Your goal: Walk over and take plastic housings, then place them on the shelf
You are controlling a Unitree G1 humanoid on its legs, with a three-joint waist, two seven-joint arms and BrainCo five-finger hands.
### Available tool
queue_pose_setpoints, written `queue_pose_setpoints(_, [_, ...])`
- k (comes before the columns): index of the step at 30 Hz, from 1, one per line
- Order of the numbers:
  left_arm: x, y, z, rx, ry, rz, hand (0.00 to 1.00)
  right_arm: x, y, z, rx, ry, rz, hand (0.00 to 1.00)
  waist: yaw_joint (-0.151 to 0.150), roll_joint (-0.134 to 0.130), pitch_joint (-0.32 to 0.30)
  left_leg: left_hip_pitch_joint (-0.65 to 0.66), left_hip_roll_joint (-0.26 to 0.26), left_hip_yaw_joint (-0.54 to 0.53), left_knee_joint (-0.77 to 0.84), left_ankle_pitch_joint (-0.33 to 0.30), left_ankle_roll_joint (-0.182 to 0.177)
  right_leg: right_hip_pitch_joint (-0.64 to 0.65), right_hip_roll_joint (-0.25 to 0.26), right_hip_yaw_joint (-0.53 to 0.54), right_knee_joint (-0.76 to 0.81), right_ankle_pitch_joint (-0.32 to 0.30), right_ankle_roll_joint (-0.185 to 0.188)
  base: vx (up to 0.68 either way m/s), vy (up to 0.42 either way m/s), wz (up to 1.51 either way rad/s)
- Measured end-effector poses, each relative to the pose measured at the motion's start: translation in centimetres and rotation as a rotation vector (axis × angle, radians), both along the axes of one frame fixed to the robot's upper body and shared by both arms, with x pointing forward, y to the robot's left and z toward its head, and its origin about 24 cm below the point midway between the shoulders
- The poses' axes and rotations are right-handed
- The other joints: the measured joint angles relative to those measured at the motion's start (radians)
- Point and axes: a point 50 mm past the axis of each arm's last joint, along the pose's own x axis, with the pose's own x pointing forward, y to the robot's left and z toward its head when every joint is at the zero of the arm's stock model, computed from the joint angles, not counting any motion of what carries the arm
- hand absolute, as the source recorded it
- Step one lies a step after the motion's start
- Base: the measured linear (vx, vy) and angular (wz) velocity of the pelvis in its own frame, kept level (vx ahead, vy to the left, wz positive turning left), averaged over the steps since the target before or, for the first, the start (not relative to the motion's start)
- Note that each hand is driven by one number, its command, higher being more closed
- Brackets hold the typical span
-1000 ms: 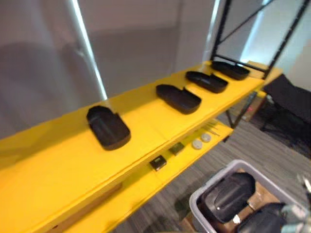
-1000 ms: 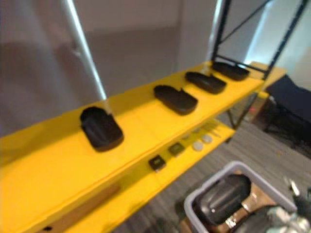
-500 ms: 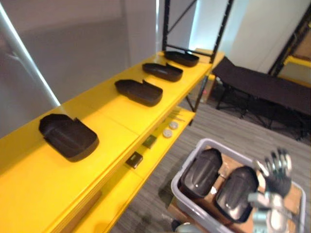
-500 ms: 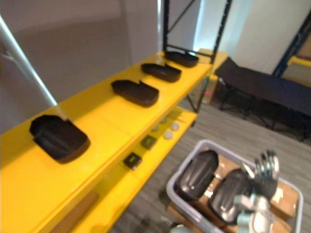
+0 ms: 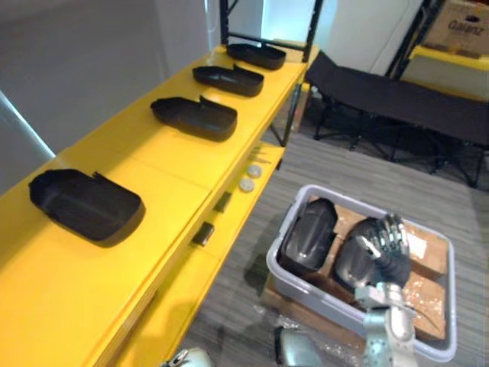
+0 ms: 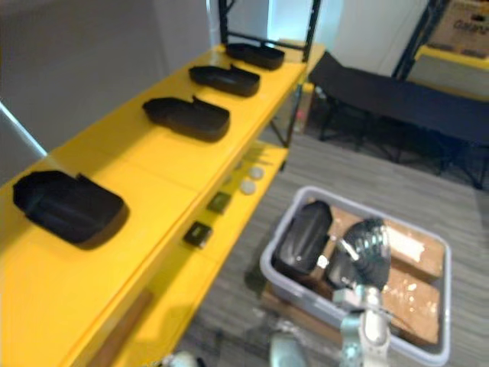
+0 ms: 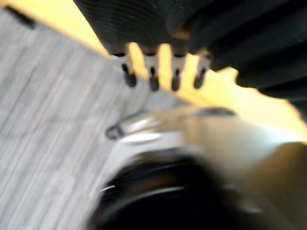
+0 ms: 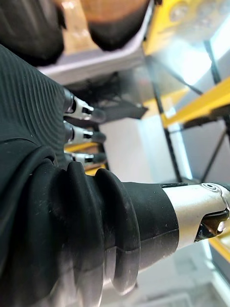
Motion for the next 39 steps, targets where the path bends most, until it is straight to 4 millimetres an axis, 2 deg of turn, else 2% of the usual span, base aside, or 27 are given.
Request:
queue_pose_setpoints(1, [-0.7,-0.2,-0.1,0.002,0.014,0.02,0.0,0.1,0.1,0.0,0.001,0.002,0.003,0.0,0.013,0.019,-0.002,0.003,-0.008,-0.008,-0.038,0.011,-0.004,-0.001,0.009,0.002,-0.042,0.013,-0.008,0.02,-0.12,-0.35])
queue_pose_setpoints(2, [-1.2,-0.4,-0.2,0.002,0.021,0.042,0.0,0.3,0.3,0.1,-0.009,-0.002,0.013,0.0,0.02,0.012,-0.001,0.018,-0.011,-0.006,-0.08,0.031,-0.007,0.0,0.013,-0.002,-0.082,0.028,-0.008,0.05,-0.114,-0.61])
queue_pose_setpoints(3, [-1.9,-0.7,-0.3,0.005,0.032,0.054,0.0,0.7,0.6,0.3,-0.03,-0.005,0.03,0.0,0.026,0.024,0.002,0.024,-0.008,-0.002,-0.116,0.053,-0.01,0.003,0.022,-0.01,-0.135,0.057,-0.018,0.06,-0.067,-0.57])
queue_pose_setpoints(6, [-2.9,-0.9,-0.5,0.042,0.074,0.044,0.0,1.1,0.2,-0.1,-0.056,0.031,0.039,0.0,0.026,0.05,0.016,0.045,0.009,0.014,-0.16,0.084,-0.035,0.027,0.054,-0.003,-0.224,0.13,-0.021,0.1,-0.056,-0.36])
queue_pose_setpoints(7, [-3.0,-1.0,-0.5,0.043,0.072,0.046,0.0,1.0,0.0,-0.3,-0.063,0.044,0.039,0.0,0.026,0.054,0.019,0.052,0.009,0.008,-0.167,0.087,-0.033,0.033,0.059,0.001,-0.238,0.14,-0.023,0.15,-0.045,-0.34])
queue_pose_setpoints(8, [-3.0,-1.4,-0.6,0.04,0.06,0.053,0.0,0.9,-0.4,-0.3,-0.074,0.047,0.034,0.0,0.026,0.063,0.02,0.056,0.001,-0.046,-0.171,0.09,-0.031,0.047,0.07,0.017,-0.259,0.153,-0.022,0.17,-0.002,-0.48])
queue_pose_setpoints(10, [-2.7,-1.8,-0.6,0.045,0.031,0.075,0.0,0.9,-0.9,0.0,-0.092,0.035,0.035,0.0,0.029,0.063,0.021,0.057,-0.015,-0.116,-0.155,0.09,-0.029,0.045,0.078,0.061,-0.267,0.161,-0.02,0.14,0.033,-0.63])
queue_pose_setpoints(12, [-2.0,-2.0,-0.4,0.049,-0.016,0.093,0.0,1.1,-1.4,0.5,-0.122,0.024,0.056,0.0,0.03,0.057,0.025,0.056,-0.038,-0.153,-0.123,0.089,-0.023,0.042,0.074,0.11,-0.268,0.166,-0.013,0.05,0.084,-0.63])
queue_pose_setpoints(15, [-0.4,-1.6,0.1,0.084,-0.109,0.051,0.0,1.1,-1.6,0.5,-0.096,0.017,0.063,0.0,0.027,0.051,0.029,0.068,-0.065,-0.173,-0.089,0.061,0.021,0.04,0.069,0.171,-0.283,0.18,0.004,-0.02,0.115,-0.57])
queue_pose_setpoints(19, [2.5,-1.3,0.7,0.124,-0.194,-0.033,0.0,0.2,-1.5,-0.6,-0.063,0.061,0.037,0.0,0.013,0.047,0.036,0.091,-0.076,-0.166,-0.09,-0.017,0.01,0.026,0.076,0.236,-0.295,0.211,0.029,-0.1,0.183,-0.5])
queue_pose_setpoints(21, [4.0,-1.0,1.3,0.129,-0.251,-0.051,0.0,-0.1,-1.2,-1.0,-0.036,0.066,0.032,0.0,0.015,0.031,0.046,0.092,-0.088,-0.153,-0.078,-0.063,0.013,0.002,0.083,0.289,-0.296,0.238,0.038,-0.16,0.176,-0.84])
queue_pose_setpoints(22, [4.8,-0.4,1.7,0.143,-0.275,-0.061,0.0,-0.3,-0.8,-1.2,-0.016,0.068,0.037,0.0,0.014,0.015,0.056,0.091,-0.093,-0.113,-0.052,-0.079,0.024,-0.007,0.083,0.312,-0.3,0.255,0.035,-0.21,0.145,-0.96])
queue_pose_setpoints(24, [5.8,-0.2,2.0,0.153,-0.291,-0.074,0.0,-0.8,-0.5,-1.1,-0.012,0.057,0.057,0.0,0.011,0.004,0.068,0.093,-0.089,-0.065,-0.018,-0.098,0.039,-0.009,0.063,0.251,-0.333,0.232,-0.069,-0.27,0.143,-0.92])
queue_pose_setpoints(25, [6.1,-0.1,2.1,0.155,-0.291,-0.072,0.0,-0.9,-0.3,-1.1,-0.016,0.055,0.075,0.0,0.012,0.004,0.073,0.106,-0.082,-0.035,-0.03,-0.095,0.043,-0.009,0.046,0.17,-0.341,0.185,-0.153,-0.24,0.104,-0.97])
queue_pose_setpoints(26, [6.2,-0.2,2.0,0.148,-0.278,-0.058,0.0,-0.9,0.5,-0.9,-0.02,0.04,0.127,0.0,0.012,0.015,0.078,0.112,-0.051,0.011,-0.039,-0.087,0.052,-0.036,0.026,0.078,-0.259,0.18,-0.139,-0.14,0.056,-0.93])
queue_pose_setpoints(28, [6.1,0.0,2.0,0.145,-0.26,-0.047,0.0,-0.7,1.3,-0.9,-0.015,0.032,0.165,0.0,0.013,0.007,0.076,0.117,-0.036,0.032,-0.039,-0.083,0.053,-0.04,0.016,0.022,-0.155,0.177,-0.139,-0.07,0.011,-0.49])
queue_pose_setpoints(30, [5.8,0.2,1.8,0.148,-0.247,-0.055,0.0,-0.4,2.4,-0.9,0.007,0.024,0.2,0.0,0.022,0.005,0.072,0.098,-0.013,0.025,-0.04,-0.065,0.047,-0.002,-0.011,-0.039,-0.074,0.119,-0.13,0.0,-0.041,-0.04])
queue_pose_setpoints(32, [5.2,0.5,1.6,0.154,-0.22,-0.053,0.0,0.1,3.5,-0.8,0.031,0.014,0.225,0.0,0.043,-0.01,0.066,0.06,-0.005,0.022,-0.03,-0.056,0.036,-0.002,-0.023,-0.056,-0.094,0.11,-0.104,0.05,-0.106,-0.11])
queue_pose_setpoints(33, [4.6,0.5,1.4,0.154,-0.2,-0.035,0.0,0.5,4.1,-0.6,0.039,0.003,0.237,0.0,0.048,-0.013,0.063,0.045,0.004,0.002,-0.021,-0.048,0.022,0.002,-0.008,-0.065,-0.123,0.135,-0.066,0.05,-0.174,-0.14])
queue_pose_setpoints(36, [3.7,0.3,1.1,0.138,-0.175,0.008,0.0,0.9,4.8,-0.5,0.05,0.007,0.248,0.0,0.05,0.004,0.068,0.053,0.024,-0.018,-0.043,-0.034,-0.003,0.034,0.02,-0.07,-0.185,0.138,-0.059,0.03,-0.158,-0.06])
queue_pose_setpoints(38, [3.4,0.2,1.0,0.145,-0.171,0.02,0.0,0.7,5.1,-1.0,0.054,0.039,0.262,0.0,0.048,0.005,0.067,0.066,0.035,-0.016,-0.071,-0.009,-0.029,0.054,0.034,-0.092,-0.232,0.151,-0.015,0.0,-0.17,-0.06])
queue_pose_setpoints(39, [3.2,0.2,0.9,0.145,-0.166,0.027,0.0,0.8,5.0,-1.2,0.053,0.054,0.263,0.0,0.047,0.006,0.067,0.07,0.037,-0.013,-0.08,0.0,-0.034,0.061,0.038,-0.092,-0.246,0.156,-0.011,-0.02,-0.132,-0.11])
